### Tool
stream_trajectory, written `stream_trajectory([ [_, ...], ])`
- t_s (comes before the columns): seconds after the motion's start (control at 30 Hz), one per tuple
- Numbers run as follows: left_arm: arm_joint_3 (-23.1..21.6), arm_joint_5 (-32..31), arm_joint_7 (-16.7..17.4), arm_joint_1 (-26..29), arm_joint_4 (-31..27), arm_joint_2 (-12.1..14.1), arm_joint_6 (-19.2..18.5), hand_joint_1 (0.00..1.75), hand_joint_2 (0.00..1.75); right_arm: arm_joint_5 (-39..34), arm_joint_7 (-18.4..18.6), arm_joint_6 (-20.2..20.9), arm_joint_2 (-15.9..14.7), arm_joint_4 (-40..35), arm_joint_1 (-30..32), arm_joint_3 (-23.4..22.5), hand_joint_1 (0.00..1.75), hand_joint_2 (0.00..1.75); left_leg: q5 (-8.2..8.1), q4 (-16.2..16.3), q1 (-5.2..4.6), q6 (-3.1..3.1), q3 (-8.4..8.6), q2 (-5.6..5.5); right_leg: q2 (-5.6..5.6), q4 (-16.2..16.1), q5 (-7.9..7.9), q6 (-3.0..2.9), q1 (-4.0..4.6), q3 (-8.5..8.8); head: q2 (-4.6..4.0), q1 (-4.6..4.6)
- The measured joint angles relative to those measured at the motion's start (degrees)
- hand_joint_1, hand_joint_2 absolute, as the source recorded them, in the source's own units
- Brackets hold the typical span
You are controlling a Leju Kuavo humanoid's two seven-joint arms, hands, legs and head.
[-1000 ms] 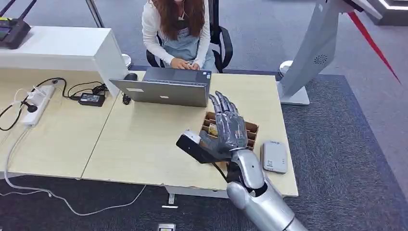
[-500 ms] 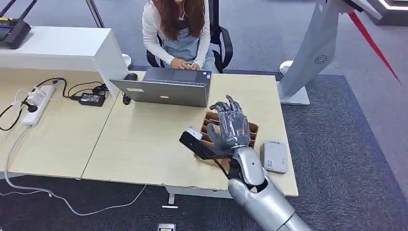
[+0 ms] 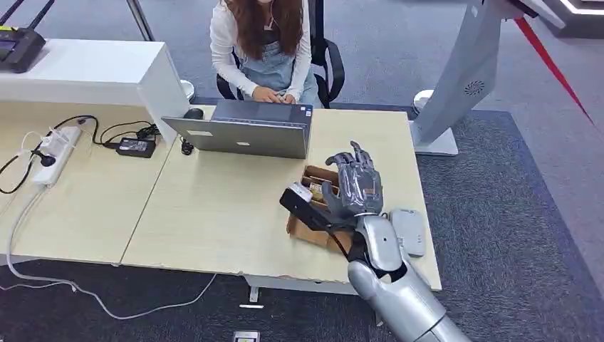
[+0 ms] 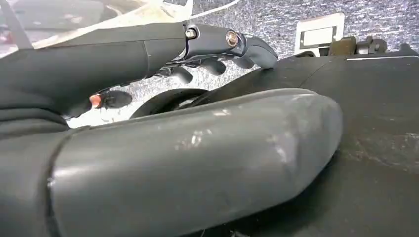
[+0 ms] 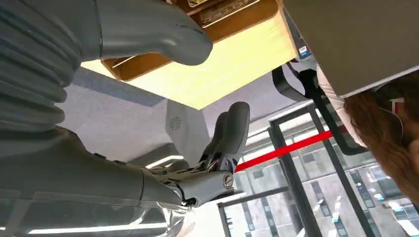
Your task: Pass the card to the sensor for recognition and then transmit it.
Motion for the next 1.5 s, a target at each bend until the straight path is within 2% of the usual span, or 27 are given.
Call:
stream_trajectory([
  [0.57,0.0,0.0,0.0,0.0,0.0,0.1,0.0,0.00,0.00,0.2,0.2,0.1,-0.7,-1.0,0.3,-0.1,0.79,1.75,0.00,0.0,0.00,0.00,-0.01,0.00,0.00,0.0,0.00,0.00,0.00,0.00,0.00,0.00],
  [0.8,0.0,0.0,0.0,0.0,0.0,0.1,0.0,0.00,0.00,0.6,0.4,0.4,-0.8,-1.0,0.3,-0.2,0.61,1.75,0.00,0.0,0.00,0.00,-0.01,0.00,0.00,0.0,0.00,0.00,0.00,0.00,0.00,0.00],
  [0.9,0.2,0.0,0.0,0.0,0.0,0.1,0.0,0.00,0.00,1.2,1.1,1.0,-1.1,-1.4,0.4,-0.5,0.61,1.75,0.00,0.0,0.00,0.00,-0.01,0.00,0.00,0.0,0.00,0.00,0.00,0.00,0.00,0.00],
  [1.0,0.2,-0.1,0.0,0.0,0.0,0.1,0.0,0.00,0.00,2.5,2.1,1.8,-1.6,-2.1,0.8,-0.8,0.45,1.75,0.00,0.0,0.00,0.00,-0.01,-0.01,0.00,0.0,0.00,0.00,0.00,0.00,0.00,0.00],
  [1.03,0.3,-0.1,-0.1,0.0,0.0,0.1,0.0,0.00,0.00,2.9,2.4,2.2,-1.7,-2.3,1.0,-1.1,0.33,1.75,0.00,0.0,-0.01,0.00,-0.02,-0.01,0.00,0.0,0.00,0.00,0.00,0.00,0.00,0.00],
  [1.23,0.3,-0.4,-0.2,0.0,0.0,0.1,0.0,0.00,0.00,5.7,4.2,4.6,-3.1,-3.9,1.4,-1.9,0.40,1.75,0.00,0.0,0.00,0.00,-0.01,-0.01,0.00,0.0,0.00,0.00,-0.01,0.00,0.00,0.00],
  [1.5,0.3,-0.8,-0.2,-0.1,0.0,0.2,-0.2,0.00,0.00,5.8,5.0,5.9,-4.1,-4.3,2.2,-3.1,0.44,1.75,0.00,0.0,0.00,0.00,-0.01,0.00,0.00,0.0,0.00,0.00,0.00,0.00,0.00,0.00],
])
